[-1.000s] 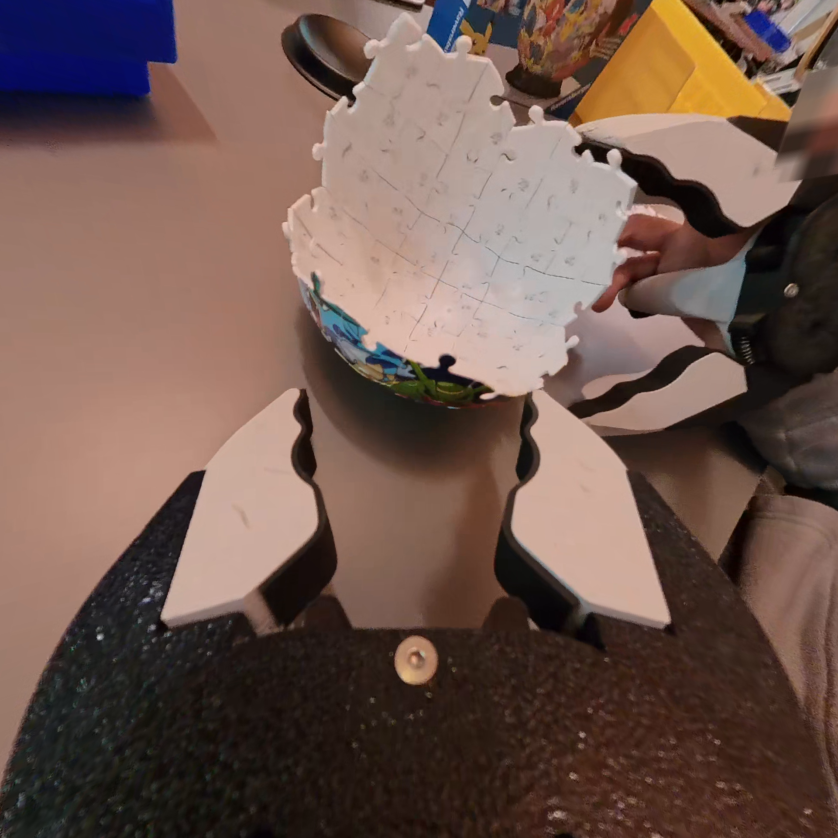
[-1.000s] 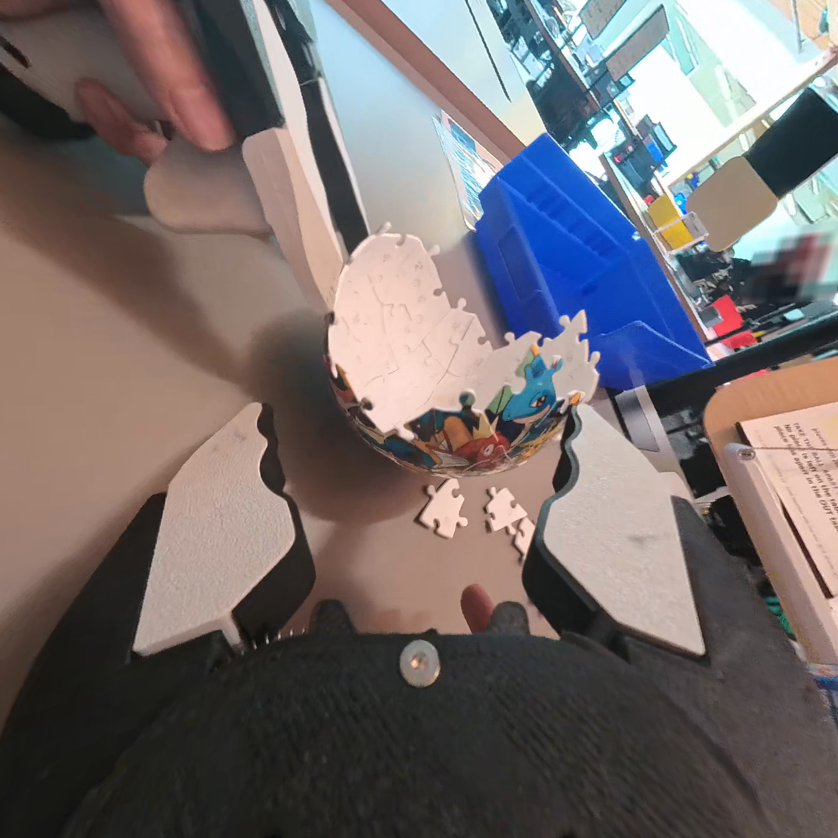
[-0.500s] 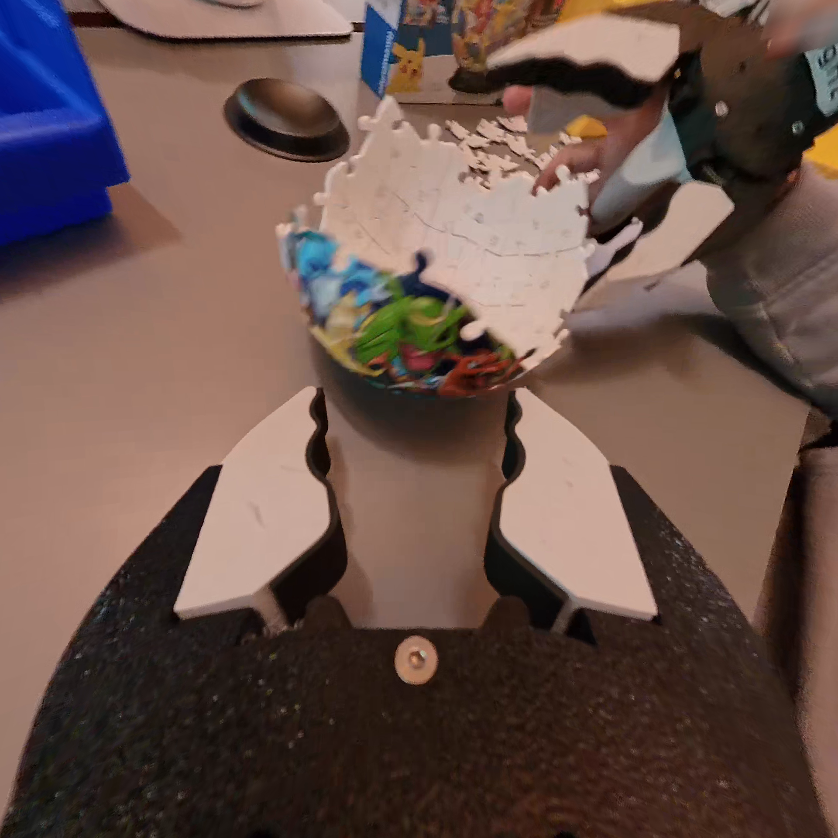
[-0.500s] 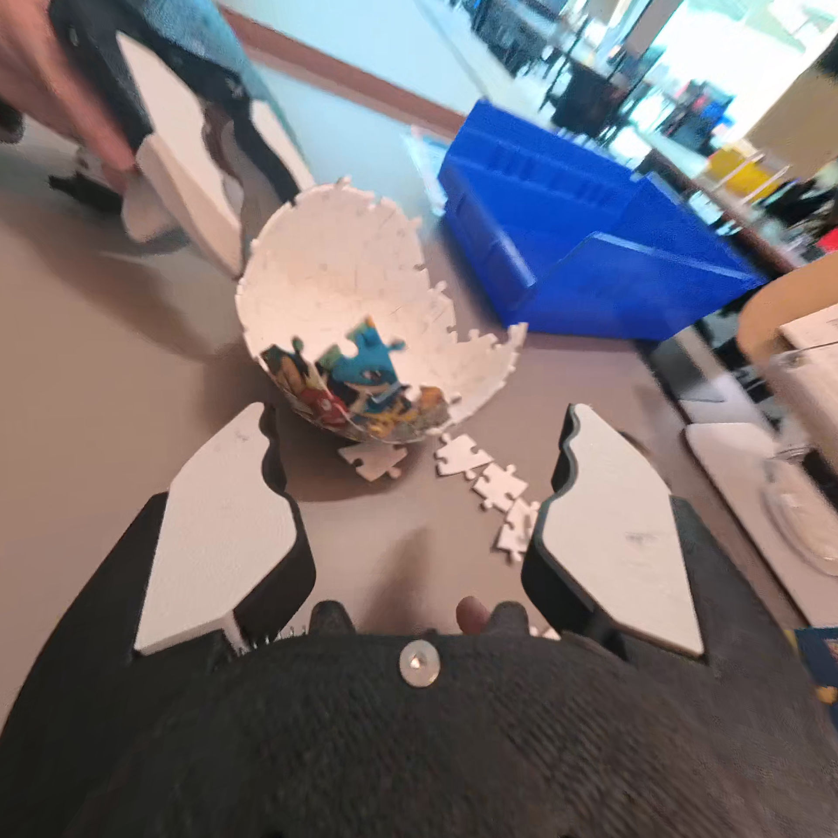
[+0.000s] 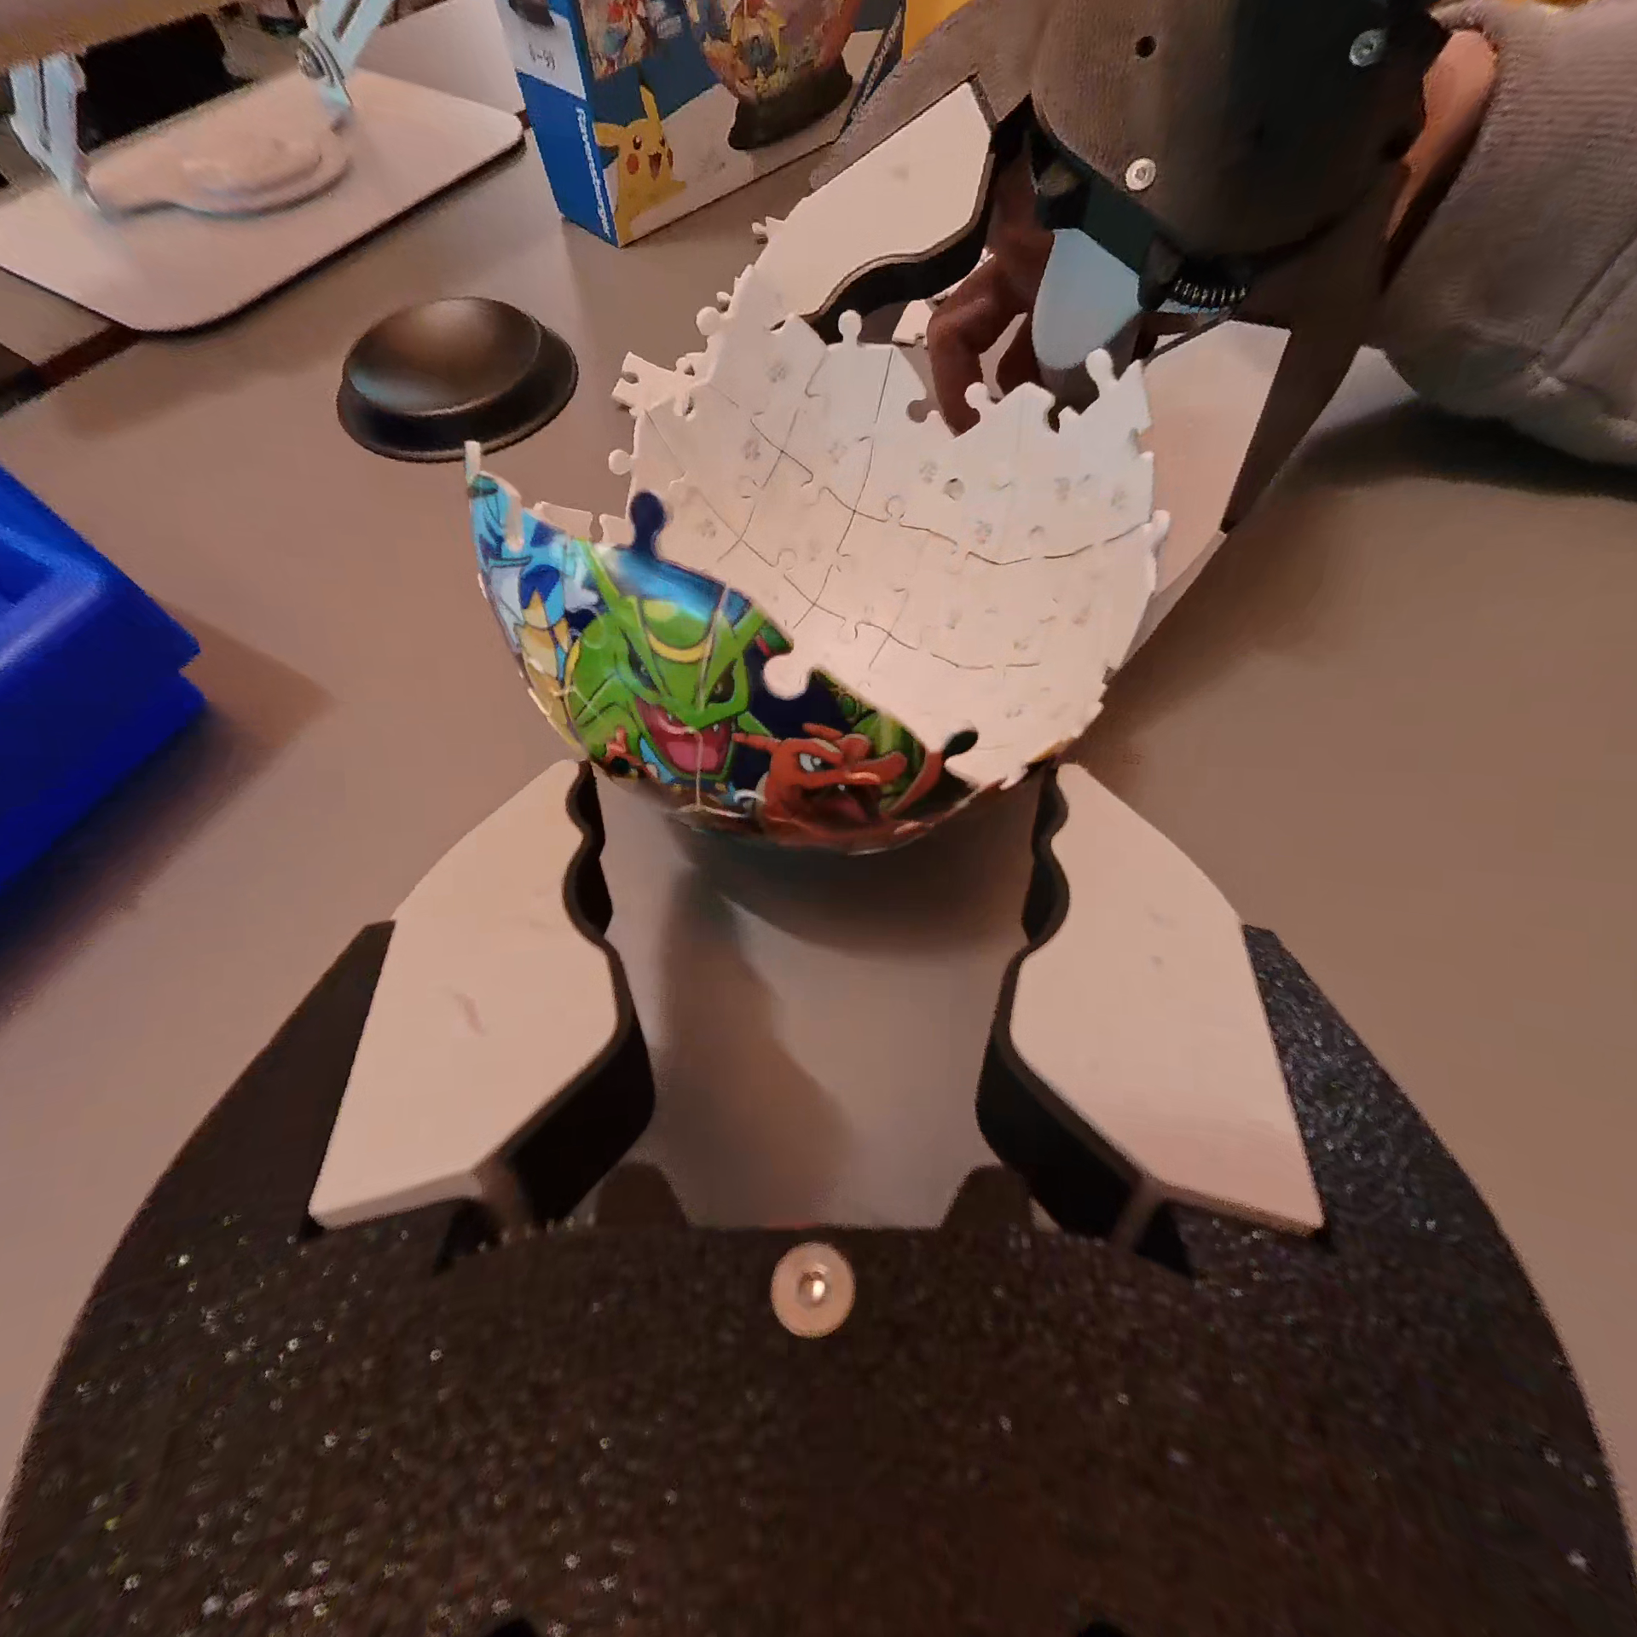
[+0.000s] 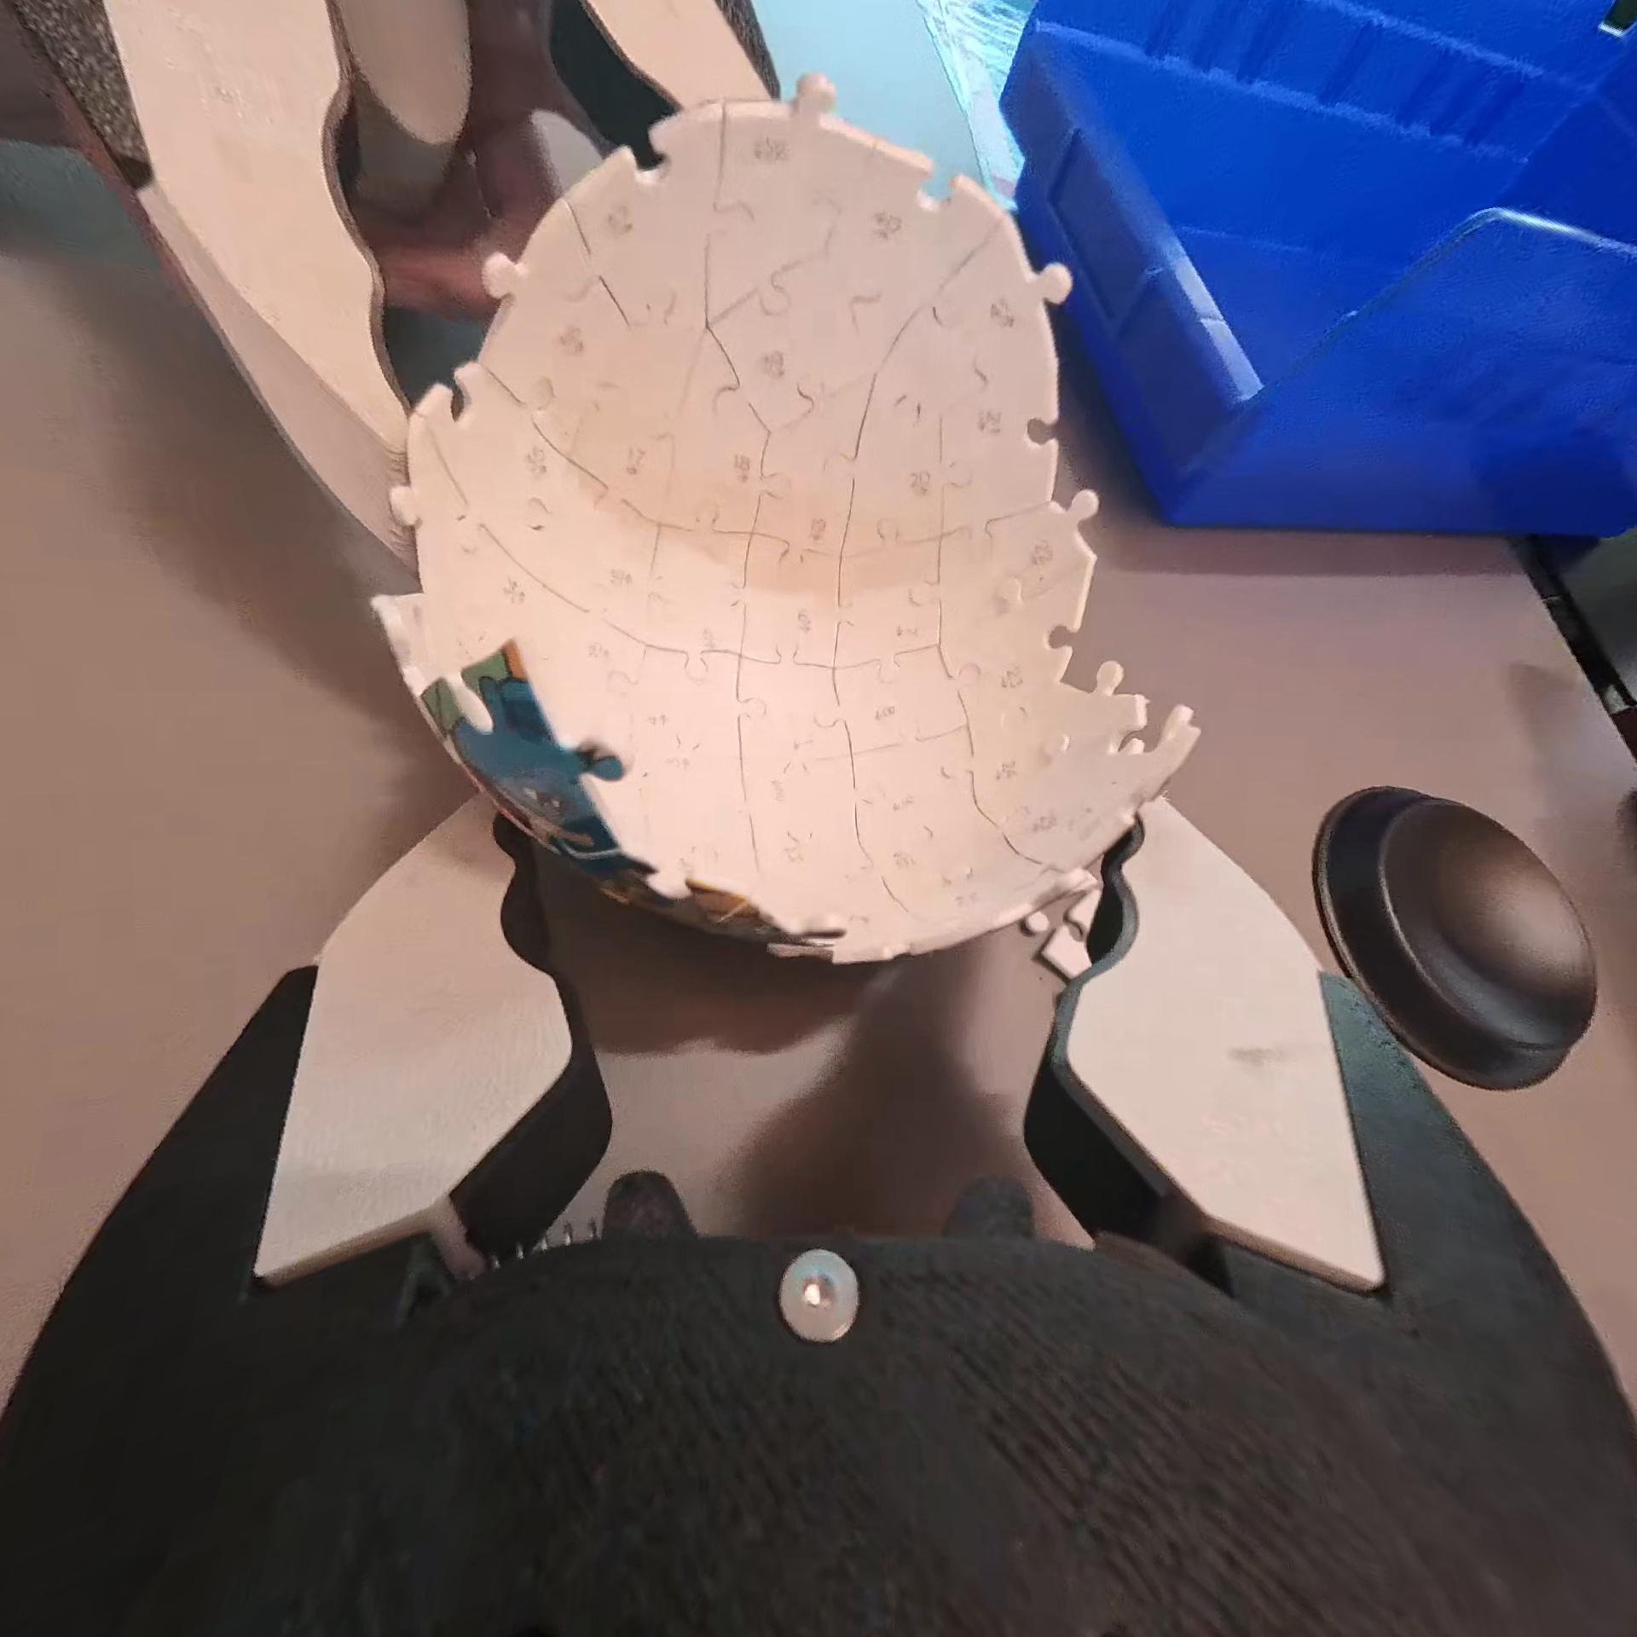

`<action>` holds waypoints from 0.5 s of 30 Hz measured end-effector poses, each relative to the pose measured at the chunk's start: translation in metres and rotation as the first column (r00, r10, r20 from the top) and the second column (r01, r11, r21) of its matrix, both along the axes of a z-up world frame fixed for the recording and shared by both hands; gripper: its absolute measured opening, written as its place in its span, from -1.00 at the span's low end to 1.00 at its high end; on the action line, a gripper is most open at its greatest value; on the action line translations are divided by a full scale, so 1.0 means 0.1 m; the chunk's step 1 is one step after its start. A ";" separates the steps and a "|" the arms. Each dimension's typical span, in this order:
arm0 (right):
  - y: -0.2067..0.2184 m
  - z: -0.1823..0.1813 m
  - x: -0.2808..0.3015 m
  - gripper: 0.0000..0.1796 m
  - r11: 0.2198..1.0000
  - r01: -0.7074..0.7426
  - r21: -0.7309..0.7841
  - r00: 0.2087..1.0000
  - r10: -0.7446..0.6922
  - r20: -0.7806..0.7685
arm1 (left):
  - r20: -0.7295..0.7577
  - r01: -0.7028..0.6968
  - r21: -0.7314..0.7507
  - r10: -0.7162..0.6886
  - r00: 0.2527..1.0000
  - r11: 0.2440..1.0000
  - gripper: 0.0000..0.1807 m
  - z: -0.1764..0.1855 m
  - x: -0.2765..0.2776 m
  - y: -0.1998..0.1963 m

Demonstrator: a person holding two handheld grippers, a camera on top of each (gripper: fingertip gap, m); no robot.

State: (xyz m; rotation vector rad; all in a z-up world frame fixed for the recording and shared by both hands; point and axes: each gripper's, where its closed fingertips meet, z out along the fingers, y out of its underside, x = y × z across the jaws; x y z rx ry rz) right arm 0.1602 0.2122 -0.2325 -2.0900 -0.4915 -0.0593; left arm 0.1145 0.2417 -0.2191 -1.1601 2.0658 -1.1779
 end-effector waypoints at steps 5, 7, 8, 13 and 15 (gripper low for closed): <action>-0.19 0.17 -0.06 0.33 0.998 0.028 0.059 0.999 -0.029 0.019 | 0.089 0.008 -0.001 -0.008 0.996 1.000 0.01 0.21 -0.07 -0.22; -0.40 0.29 -0.13 0.33 0.997 0.039 0.072 0.999 -0.042 0.033 | 0.108 0.031 -0.017 -0.029 0.994 0.999 0.01 0.29 -0.12 -0.44; -0.54 0.33 -0.14 0.33 0.996 0.049 0.077 0.997 -0.053 0.050 | 0.106 0.048 -0.023 -0.045 0.993 0.999 0.01 0.30 -0.13 -0.57; -1.33 0.25 -0.09 0.33 0.989 0.151 -0.001 0.986 -0.150 0.066 | 0.077 0.142 -0.047 -0.138 0.987 0.989 0.02 0.16 -0.04 -1.30; -1.60 0.18 -0.06 0.33 0.982 0.186 -0.034 0.982 -0.184 0.049 | 0.020 0.186 0.007 -0.186 0.982 0.983 0.01 0.01 0.01 -1.51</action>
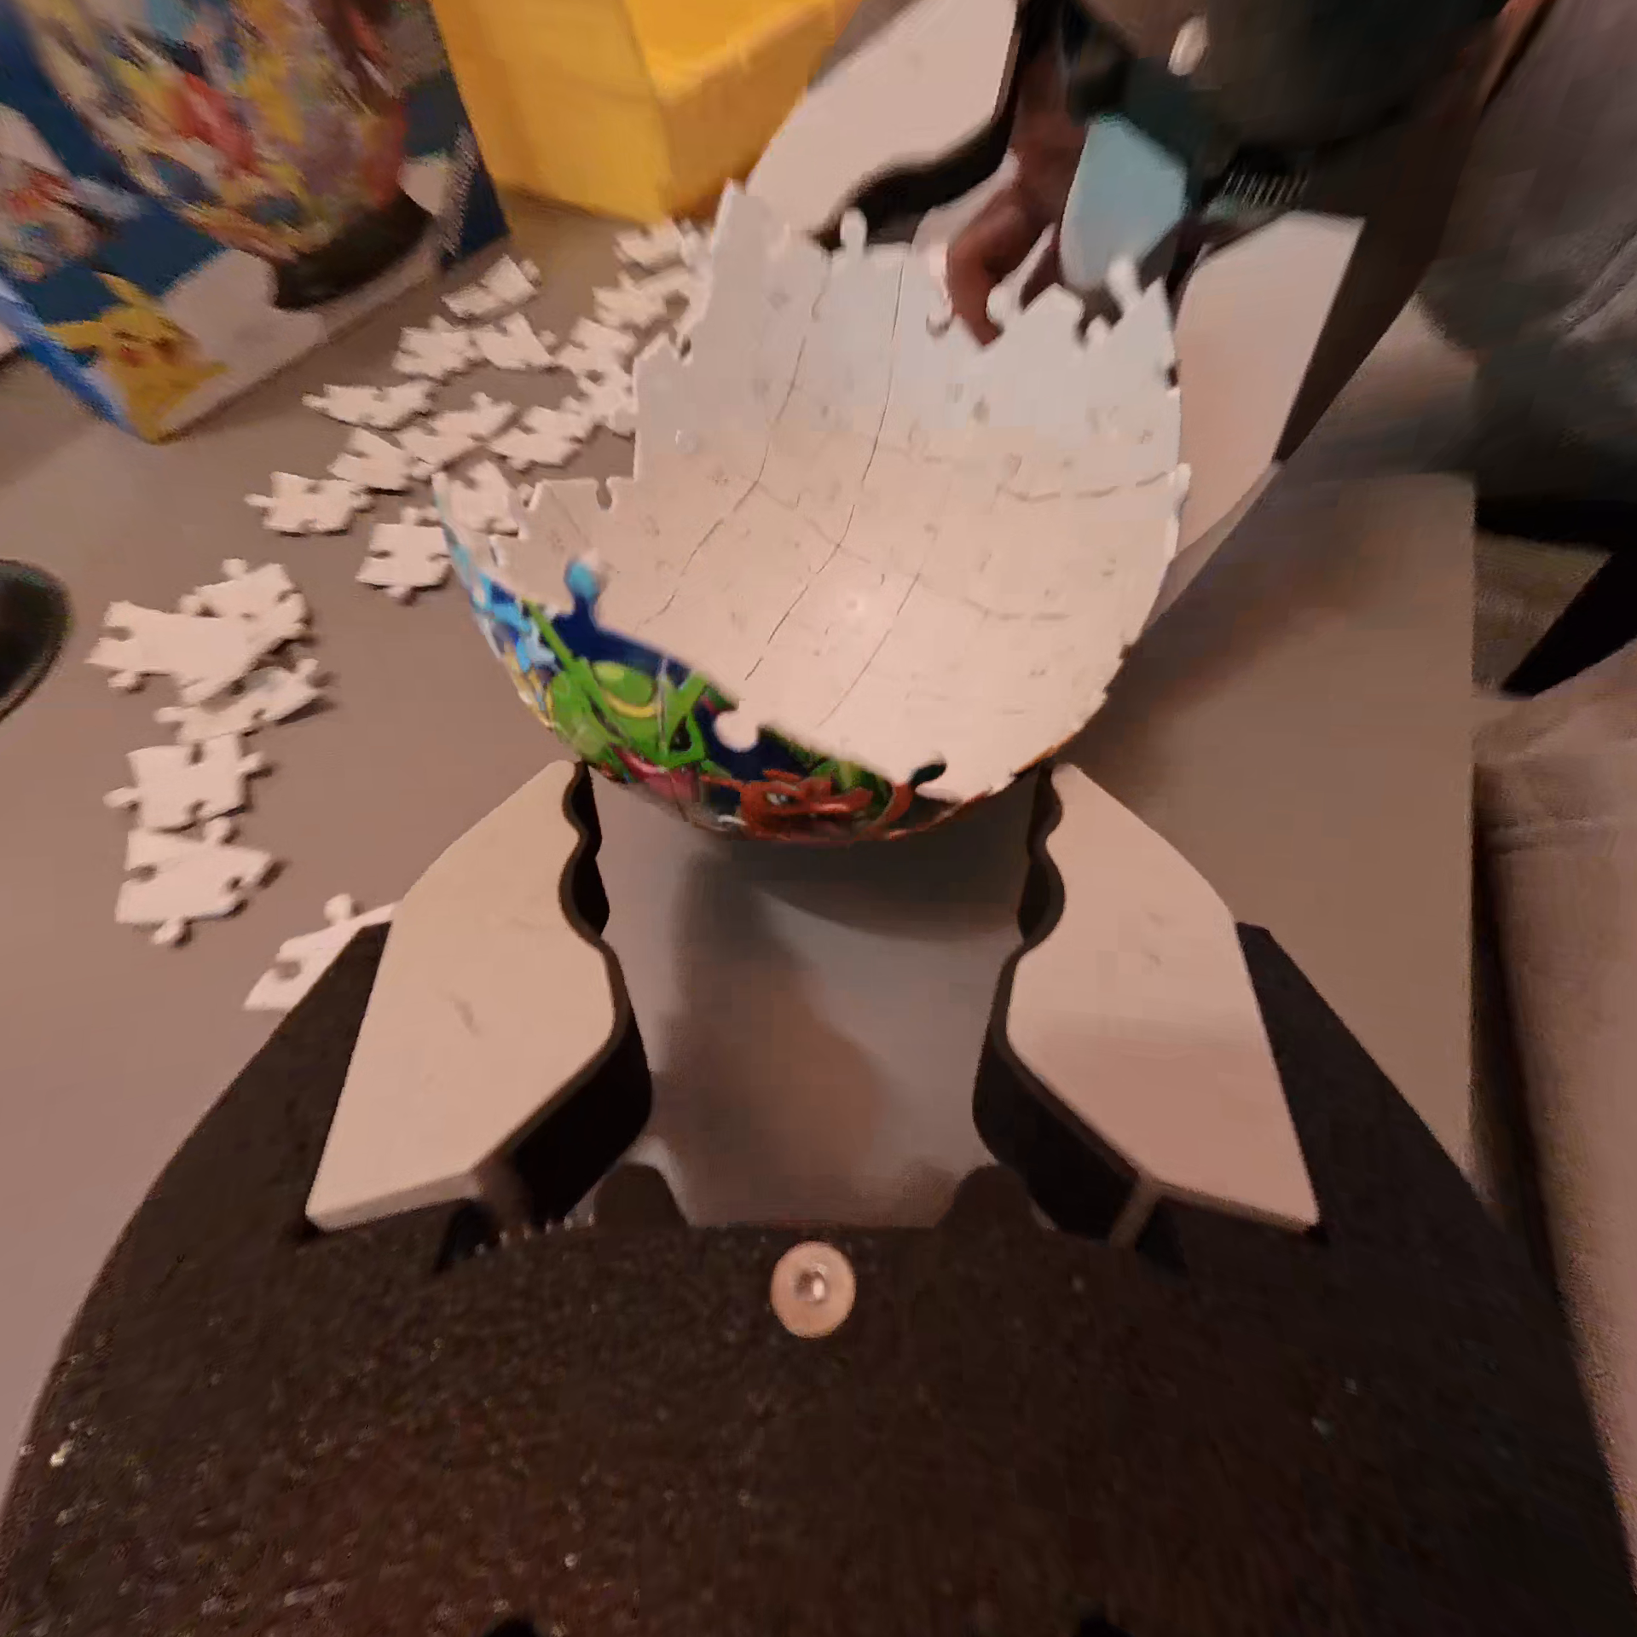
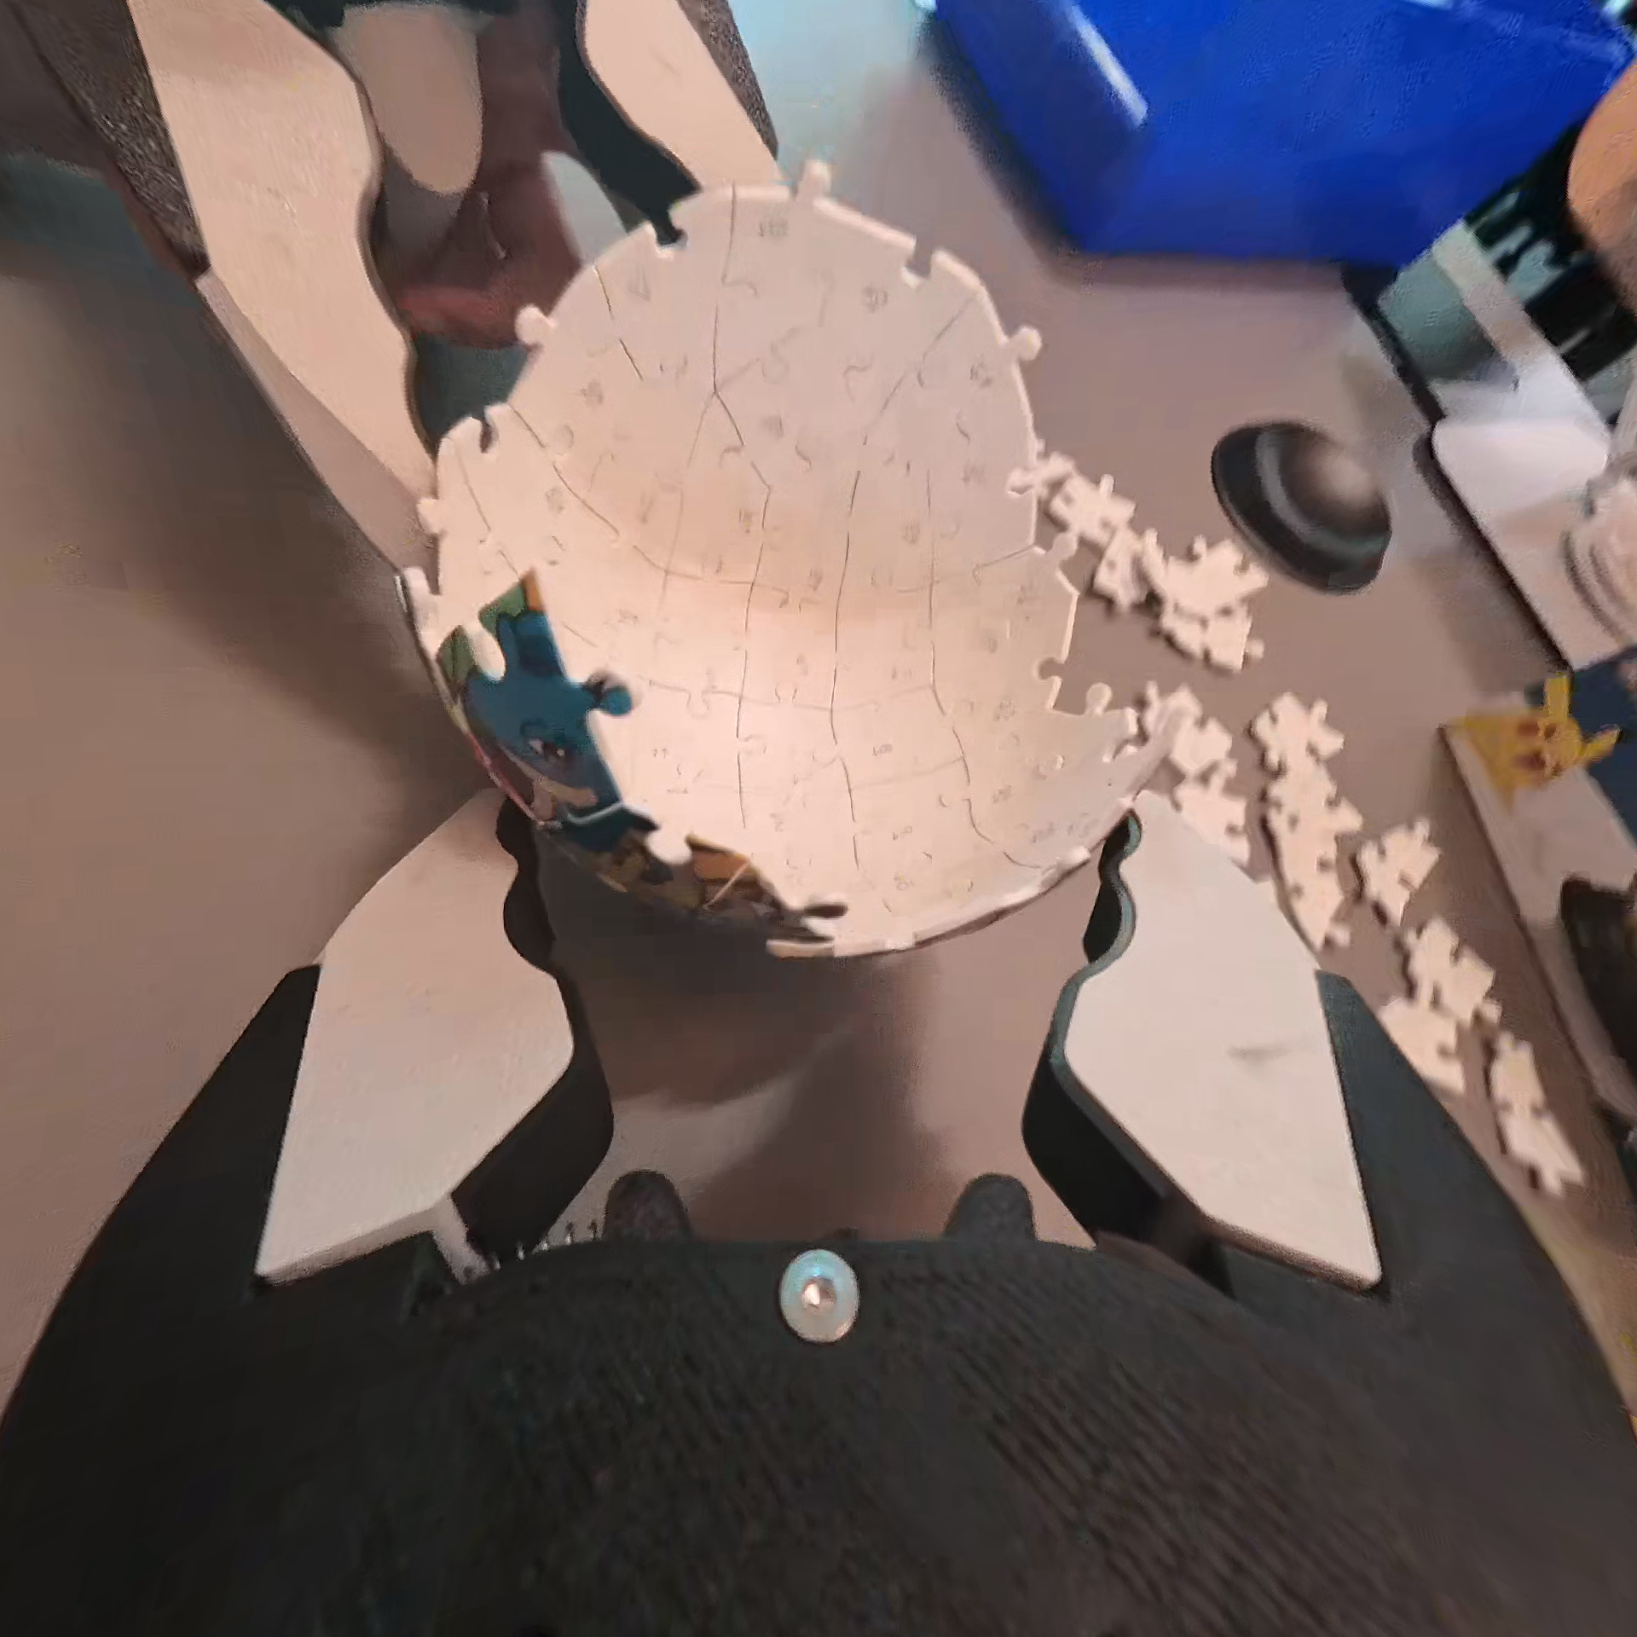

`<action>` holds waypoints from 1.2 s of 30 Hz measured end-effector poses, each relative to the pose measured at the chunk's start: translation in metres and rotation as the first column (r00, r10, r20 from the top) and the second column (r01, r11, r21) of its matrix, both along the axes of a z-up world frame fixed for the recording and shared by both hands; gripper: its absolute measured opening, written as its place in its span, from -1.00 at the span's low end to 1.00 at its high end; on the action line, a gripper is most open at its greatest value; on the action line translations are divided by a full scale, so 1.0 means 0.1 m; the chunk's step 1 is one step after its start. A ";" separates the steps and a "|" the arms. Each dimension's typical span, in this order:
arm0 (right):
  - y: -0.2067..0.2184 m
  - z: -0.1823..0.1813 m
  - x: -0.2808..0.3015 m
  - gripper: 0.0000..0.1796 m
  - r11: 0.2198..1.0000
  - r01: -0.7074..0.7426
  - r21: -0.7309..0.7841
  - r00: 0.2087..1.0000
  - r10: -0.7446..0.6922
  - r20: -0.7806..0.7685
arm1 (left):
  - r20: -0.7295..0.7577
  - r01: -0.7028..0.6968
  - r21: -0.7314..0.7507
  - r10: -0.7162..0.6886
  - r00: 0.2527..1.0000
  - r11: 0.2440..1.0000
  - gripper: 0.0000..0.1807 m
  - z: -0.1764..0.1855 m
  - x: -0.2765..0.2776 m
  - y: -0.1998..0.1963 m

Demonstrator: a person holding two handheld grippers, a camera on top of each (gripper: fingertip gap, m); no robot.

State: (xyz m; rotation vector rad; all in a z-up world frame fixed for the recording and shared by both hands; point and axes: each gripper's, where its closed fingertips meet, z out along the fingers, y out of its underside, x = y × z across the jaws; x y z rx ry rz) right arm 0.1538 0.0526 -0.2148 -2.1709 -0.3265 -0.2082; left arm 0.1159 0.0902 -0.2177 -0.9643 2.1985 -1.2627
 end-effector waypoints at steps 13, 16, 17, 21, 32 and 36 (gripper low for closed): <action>-0.27 0.04 0.15 0.32 0.997 -0.015 0.081 0.999 0.018 -0.036 | -0.105 0.023 0.061 -0.017 0.994 0.998 -0.03 -0.12 0.16 -0.23; -0.26 0.05 0.18 0.30 0.994 -0.014 0.106 0.999 0.018 -0.035 | -0.119 0.060 0.061 -0.053 0.992 0.996 -0.08 -0.11 0.14 -0.18; -0.26 0.06 0.20 0.30 0.994 -0.004 0.111 0.999 0.009 -0.042 | -0.123 0.066 0.074 -0.057 0.991 0.995 -0.07 -0.13 0.14 -0.15; -0.27 0.14 0.27 0.24 0.987 0.033 0.156 0.998 -0.025 -0.054 | -0.135 0.079 0.097 -0.066 0.989 0.992 -0.13 -0.15 0.17 -0.10; -0.26 0.07 0.33 0.23 0.981 0.080 0.178 0.996 -0.074 -0.038 | -0.157 0.105 0.117 -0.086 0.984 0.987 -0.23 -0.22 0.10 -0.21; -0.30 0.03 0.32 0.22 0.981 0.075 0.181 0.997 -0.071 -0.028 | -0.127 0.110 0.133 -0.093 0.988 0.985 -0.25 -0.20 0.09 -0.23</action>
